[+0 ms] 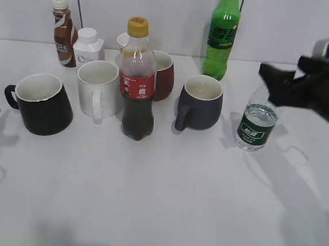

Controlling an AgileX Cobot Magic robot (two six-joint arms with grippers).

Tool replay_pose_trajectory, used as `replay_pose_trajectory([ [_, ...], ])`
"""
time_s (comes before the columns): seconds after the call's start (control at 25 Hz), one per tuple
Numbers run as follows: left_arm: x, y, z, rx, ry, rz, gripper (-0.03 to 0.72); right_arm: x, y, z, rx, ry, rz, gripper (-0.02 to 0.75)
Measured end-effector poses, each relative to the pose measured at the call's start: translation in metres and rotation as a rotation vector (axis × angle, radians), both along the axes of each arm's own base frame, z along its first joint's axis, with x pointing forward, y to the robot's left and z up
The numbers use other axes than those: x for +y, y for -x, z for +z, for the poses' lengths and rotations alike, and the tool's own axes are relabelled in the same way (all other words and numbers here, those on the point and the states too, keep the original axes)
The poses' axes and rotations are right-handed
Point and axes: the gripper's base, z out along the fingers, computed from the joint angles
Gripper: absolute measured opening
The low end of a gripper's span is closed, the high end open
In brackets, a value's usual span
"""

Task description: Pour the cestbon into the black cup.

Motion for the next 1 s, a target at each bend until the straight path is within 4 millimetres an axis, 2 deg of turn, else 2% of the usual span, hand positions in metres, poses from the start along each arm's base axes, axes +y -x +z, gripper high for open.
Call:
replay_pose_trajectory([
  [0.2, 0.001, 0.018, 0.056, 0.025, 0.003, 0.003, 0.295, -0.007, 0.023, 0.064, -0.065, 0.002, -0.027, 0.649],
  [0.28, 0.002, 0.03, 0.072, 0.103, 0.016, 0.01, 0.324, -0.01, 0.037, 0.083, -0.039, 0.012, -0.033, 0.649],
  [0.32, 0.002, 0.039, 0.089, 0.088, 0.021, 0.012, 0.351, -0.013, 0.047, 0.092, -0.026, 0.03, -0.036, 0.647],
  [0.48, 0.004, 0.081, 0.135, 0.14, 0.032, 0.021, 0.466, -0.028, 0.092, 0.128, 0.014, 0.066, -0.104, 0.643],
  [0.6, 0.004, 0.123, 0.17, 0.109, 0.07, 0.02, 0.496, -0.045, 0.135, 0.145, 0.063, 0.082, -0.199, 0.638],
  [0.76, 0.005, 0.171, 0.185, 0.128, 0.08, 0.007, 0.502, -0.062, 0.186, 0.145, 0.19, 0.101, -0.281, 0.631],
  [0.88, 0.005, 0.2, 0.182, 0.178, 0.08, -0.001, 0.502, -0.067, 0.223, 0.134, 0.326, 0.139, -0.249, 0.622],
  [1.0, 0.006, 0.221, 0.173, 0.258, 0.072, -0.004, 0.502, -0.071, 0.252, 0.126, 0.409, 0.166, -0.222, 0.613],
])
